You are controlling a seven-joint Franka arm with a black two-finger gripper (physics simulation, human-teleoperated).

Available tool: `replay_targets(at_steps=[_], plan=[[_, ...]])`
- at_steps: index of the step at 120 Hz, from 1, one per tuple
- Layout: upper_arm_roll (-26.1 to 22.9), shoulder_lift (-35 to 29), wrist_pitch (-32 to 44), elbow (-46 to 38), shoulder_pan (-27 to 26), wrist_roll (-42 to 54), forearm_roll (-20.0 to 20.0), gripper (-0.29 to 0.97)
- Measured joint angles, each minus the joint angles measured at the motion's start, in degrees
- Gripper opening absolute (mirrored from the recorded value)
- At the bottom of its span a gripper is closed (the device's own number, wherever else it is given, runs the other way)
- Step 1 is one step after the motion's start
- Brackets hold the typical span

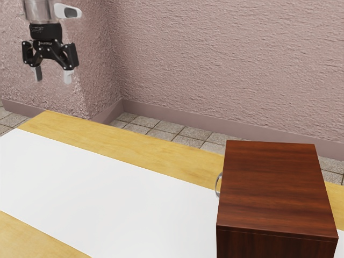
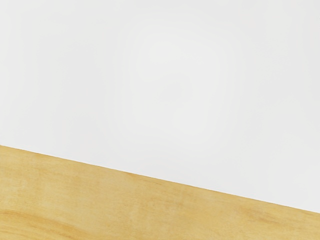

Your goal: Pull the drawer handle with one arm to open the drawer

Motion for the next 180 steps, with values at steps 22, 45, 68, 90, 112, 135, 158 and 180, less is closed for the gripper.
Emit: replay_targets(at_steps=[22,45,68,90,112,135,158,180], plan=[[-0.04,-0.99,9.3,2.12,-0.79,-0.81,-0.19,0.68],[-7.09,-5.3,11.21,7.56,-0.48,-5.1,-2.69,0.68],[-11.14,2.08,19.11,5.56,-2.17,-8.57,-7.32,0.68],[-14.75,3.75,25.82,0.52,-2.39,-10.91,-10.81,0.68],[-14.66,10.21,34.37,-2.29,-0.21,-12.88,-14.01,0.68],[-14.03,13.44,38.1,-4.37,0.61,-14.38,-14.61,0.68],[-14.11,15.92,40.86,-7.87,0.67,-16.48,-14.99,0.68],[-17.28,15.71,43.37,-10.18,0.35,-18.43,-15.83,0.68]])
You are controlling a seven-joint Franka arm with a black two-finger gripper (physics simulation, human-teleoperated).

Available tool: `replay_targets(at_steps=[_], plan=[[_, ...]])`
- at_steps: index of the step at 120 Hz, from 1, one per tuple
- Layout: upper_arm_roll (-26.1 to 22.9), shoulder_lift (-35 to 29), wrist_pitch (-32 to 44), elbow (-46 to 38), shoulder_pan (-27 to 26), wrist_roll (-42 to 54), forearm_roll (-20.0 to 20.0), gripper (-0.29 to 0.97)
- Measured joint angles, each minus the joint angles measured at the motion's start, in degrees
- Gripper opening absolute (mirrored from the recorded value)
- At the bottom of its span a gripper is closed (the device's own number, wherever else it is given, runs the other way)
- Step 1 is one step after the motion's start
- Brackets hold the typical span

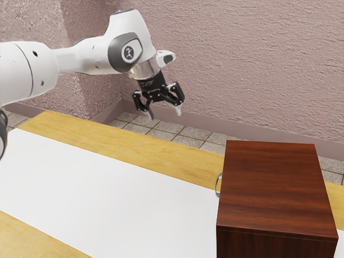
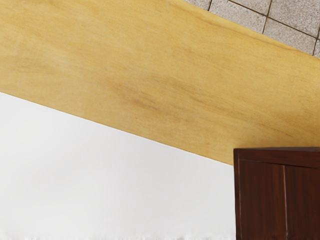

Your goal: Pull the drawer handle with one arm to open the drawer

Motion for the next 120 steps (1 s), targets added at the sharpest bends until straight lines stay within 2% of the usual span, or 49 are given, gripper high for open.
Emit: replay_targets(at_steps=[22,70,94,120], plan=[[-0.59,-2.47,3.88,-6.2,-1.74,-1.52,-3.48,0.68],[-0.47,-9.31,18.02,-20.64,-6.09,-5.94,-7.04,0.64],[-0.52,-12.7,24.16,-26.04,-8.94,-7.68,-9.39,0.55],[-0.61,-12.35,26.71,-28.83,-11.25,-9.3,-10.65,0.42]])
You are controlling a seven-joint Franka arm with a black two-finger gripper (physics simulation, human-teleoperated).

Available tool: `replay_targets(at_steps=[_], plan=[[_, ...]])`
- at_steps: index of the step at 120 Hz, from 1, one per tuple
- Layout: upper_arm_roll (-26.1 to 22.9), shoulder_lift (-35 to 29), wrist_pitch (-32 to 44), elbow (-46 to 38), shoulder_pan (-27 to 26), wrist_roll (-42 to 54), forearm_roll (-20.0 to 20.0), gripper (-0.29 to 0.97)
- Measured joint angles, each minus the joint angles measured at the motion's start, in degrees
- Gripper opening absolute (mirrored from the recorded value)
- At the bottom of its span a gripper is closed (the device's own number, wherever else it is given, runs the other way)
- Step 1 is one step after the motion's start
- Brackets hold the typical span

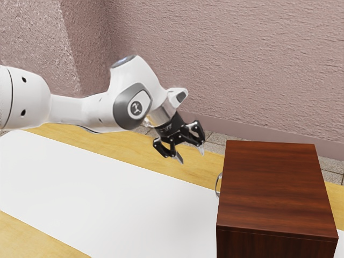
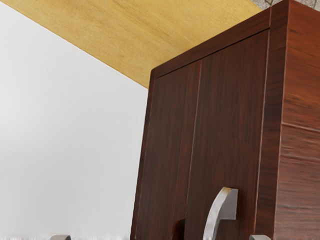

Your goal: Pull the drawer handle with one arm to open the drawer

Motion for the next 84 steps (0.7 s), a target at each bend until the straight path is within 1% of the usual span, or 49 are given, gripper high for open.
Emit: replay_targets(at_steps=[16,36,54,84], plan=[[0.0,0.57,0.71,-0.4,-0.13,-0.9,-0.52,0.38],[-0.03,0.88,2.17,-1.93,-2.47,-1.72,-0.77,0.36],[-0.19,1.95,2.83,-1.68,-2.54,-1.22,-0.91,0.34],[-1.15,2.77,2.92,-1.04,-2.57,-0.37,-3.62,0.28]])
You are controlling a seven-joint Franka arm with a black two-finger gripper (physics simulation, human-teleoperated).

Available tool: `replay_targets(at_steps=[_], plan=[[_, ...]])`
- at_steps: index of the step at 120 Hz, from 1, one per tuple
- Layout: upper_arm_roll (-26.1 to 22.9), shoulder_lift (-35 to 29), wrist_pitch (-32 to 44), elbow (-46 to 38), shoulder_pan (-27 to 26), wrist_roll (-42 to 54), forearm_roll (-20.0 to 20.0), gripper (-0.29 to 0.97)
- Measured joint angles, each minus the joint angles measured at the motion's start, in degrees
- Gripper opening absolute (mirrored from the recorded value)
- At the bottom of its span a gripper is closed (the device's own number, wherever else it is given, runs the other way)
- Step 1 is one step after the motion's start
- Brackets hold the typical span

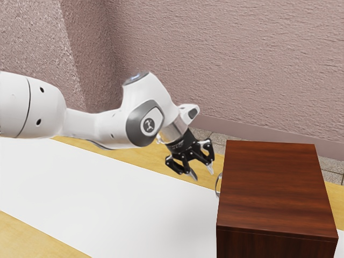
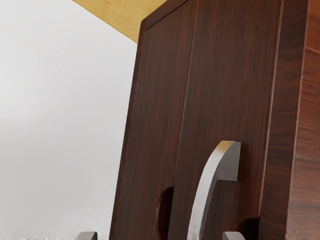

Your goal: Pull the drawer handle with one arm to open the drawer

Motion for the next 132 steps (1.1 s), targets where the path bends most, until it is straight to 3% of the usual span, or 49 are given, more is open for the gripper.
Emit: replay_targets(at_steps=[132], plan=[[-2.64,4.55,0.33,2.22,0.06,3.4,-0.78,0.14]])
